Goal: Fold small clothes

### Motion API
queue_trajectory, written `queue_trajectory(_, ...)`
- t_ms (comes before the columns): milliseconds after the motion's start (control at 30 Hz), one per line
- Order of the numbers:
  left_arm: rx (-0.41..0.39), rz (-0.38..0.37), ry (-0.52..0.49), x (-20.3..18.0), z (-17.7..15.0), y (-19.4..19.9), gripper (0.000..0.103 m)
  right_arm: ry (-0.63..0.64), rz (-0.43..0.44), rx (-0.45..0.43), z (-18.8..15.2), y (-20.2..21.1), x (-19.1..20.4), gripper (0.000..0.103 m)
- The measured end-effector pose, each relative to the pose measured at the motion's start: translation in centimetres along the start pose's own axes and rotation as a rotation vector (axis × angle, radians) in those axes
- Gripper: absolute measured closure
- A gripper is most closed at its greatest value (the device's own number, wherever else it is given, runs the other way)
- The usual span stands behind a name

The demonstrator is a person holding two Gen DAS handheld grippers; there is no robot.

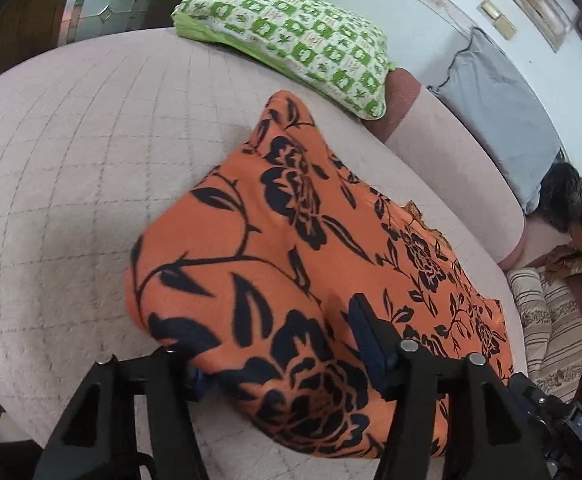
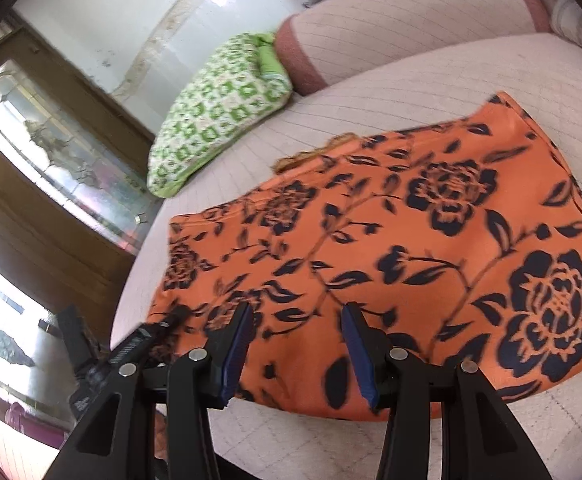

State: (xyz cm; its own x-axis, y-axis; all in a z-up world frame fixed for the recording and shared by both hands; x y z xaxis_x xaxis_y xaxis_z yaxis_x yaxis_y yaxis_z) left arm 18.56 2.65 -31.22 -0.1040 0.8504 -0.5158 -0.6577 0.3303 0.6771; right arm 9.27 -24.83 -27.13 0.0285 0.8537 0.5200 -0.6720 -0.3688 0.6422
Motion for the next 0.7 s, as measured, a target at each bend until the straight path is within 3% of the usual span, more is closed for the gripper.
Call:
queue_trajectory(33,-0.002,0.003,-0.016,-0.2,0.0,-0.1,0.049,-0.024,-0.009,0.005,0.0,0.0,-0.7,0.053)
queue_trajectory(67,-0.001,-0.003,-0.027,-0.5,0.1,-0.2,0.073,-0.053,-0.009,0.008,0.0,0.0,-1.5,0.053)
queue_trajectory(100,0.004,-0.02,-0.032,-0.9,0.2,-0.3,0.079,-0.078,-0.007,0.008,0.0,0.1,-2.1,0.053)
queue_trajectory(367,-0.092,-0.045,-0.166,-5.1,0.1,1.5,0.083,-0.244,0.035,-0.042,0.9,2.2,-6.8,0.053)
queue_trajectory(533,-0.138,-0.001,-0.278,-6.9,-0.5,2.2,0.083,-0.328,0.052,-0.013,0.5,1.7,-8.1,0.053)
queue_trajectory(600,-0.144,0.004,-0.293,-7.3,-0.6,2.3,0.083,-0.357,0.031,0.041,-0.2,0.7,-9.0,0.053)
queue_trajectory(700,-0.143,0.007,-0.293,-7.4,-0.5,2.5,0.083,-0.348,0.032,0.042,-0.2,0.8,-8.9,0.053)
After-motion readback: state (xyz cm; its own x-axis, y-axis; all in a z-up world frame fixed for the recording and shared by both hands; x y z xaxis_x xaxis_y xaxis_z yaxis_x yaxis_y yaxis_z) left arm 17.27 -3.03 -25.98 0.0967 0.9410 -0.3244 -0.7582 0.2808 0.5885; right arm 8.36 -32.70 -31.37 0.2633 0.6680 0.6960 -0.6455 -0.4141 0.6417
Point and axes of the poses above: each gripper's, at about its wrist camera, not at the fingertips, and y roughly against the way its jaws point, x to its left, z to its top, the point moved 8 cm from there along -y, roughly the way its jaws point, and after that the axes turned 5 degrees about y, right-handed, at the moved point
